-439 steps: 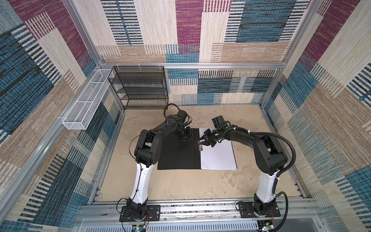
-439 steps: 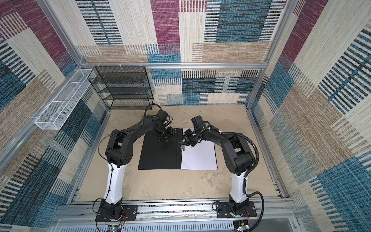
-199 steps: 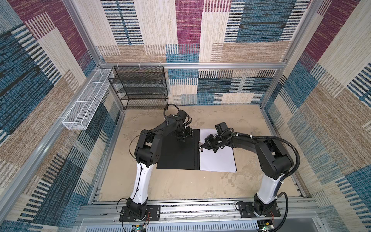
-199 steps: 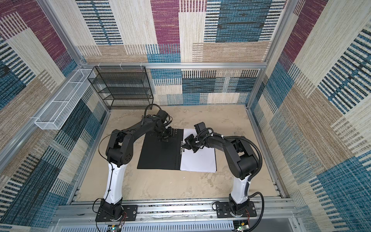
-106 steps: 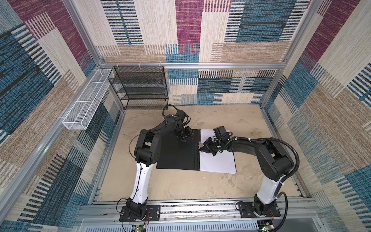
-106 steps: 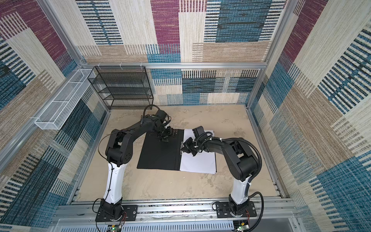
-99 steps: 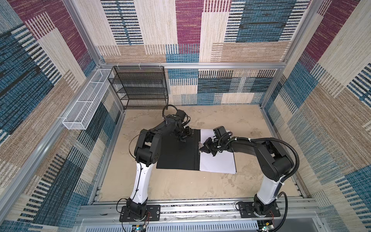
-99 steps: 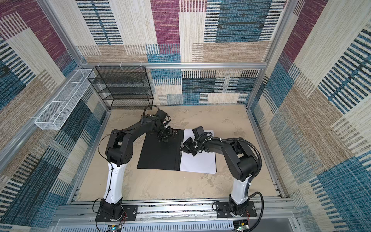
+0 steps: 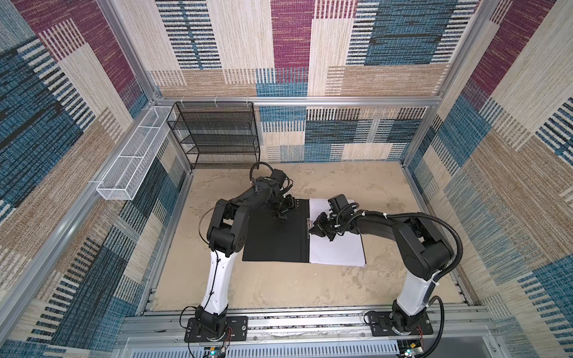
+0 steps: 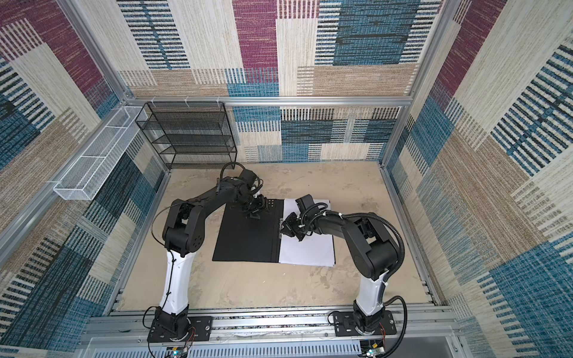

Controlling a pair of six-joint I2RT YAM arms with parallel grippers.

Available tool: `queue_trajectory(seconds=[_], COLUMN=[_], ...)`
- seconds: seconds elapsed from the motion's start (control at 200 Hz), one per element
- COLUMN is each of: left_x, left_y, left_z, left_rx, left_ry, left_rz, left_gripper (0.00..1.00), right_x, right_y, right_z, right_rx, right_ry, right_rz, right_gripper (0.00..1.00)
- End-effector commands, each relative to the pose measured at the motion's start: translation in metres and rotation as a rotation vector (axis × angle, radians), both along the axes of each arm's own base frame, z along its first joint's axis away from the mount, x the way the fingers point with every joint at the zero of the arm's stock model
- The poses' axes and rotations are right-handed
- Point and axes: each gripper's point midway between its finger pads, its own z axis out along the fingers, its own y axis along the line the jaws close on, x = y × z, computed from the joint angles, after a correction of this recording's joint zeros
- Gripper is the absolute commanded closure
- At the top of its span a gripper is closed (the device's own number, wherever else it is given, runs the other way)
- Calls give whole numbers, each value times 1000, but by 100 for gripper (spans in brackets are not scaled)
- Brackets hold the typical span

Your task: Put the files into the folder

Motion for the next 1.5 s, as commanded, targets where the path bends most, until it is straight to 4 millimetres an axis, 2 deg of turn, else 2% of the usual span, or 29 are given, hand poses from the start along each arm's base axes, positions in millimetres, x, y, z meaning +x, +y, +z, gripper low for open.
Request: queue_trajectory(seconds=[0.0,0.13,0.391,0.531,0.972,1.042,1.267,1.497], left_x=[-26,-26,-26,-28,-28,-29,-32,-35], left_y=[41,41,42,42,43,44,46,47], left_z=[-45,-45,-46,-48,-48,-49,-55,-61], left_rx=[224,225,225,227,231,235,243,247], left_ry=[118,119,123,127,125,131,147,165], left_rz=[29,30,32,31,36,35,45,51], left_gripper=[34,34,35,35,35,35,35,35], right_x=[-19,-23,-20,-23,-28,-25,-6,-6], right_y=[-42,-42,-53,-52,-74,-76,-68,-66], right_z=[-44,-54,-54,-60,-79,-75,-40,-34], right_rx=[-244,-258,-327,-323,-467,-493,-539,-547], right_ry=[99,115,96,102,115,97,-10,-26], right_rz=[-73,-70,-83,-75,-80,-74,-47,-45], right_gripper=[100,100,100,100,100,100,100,100])
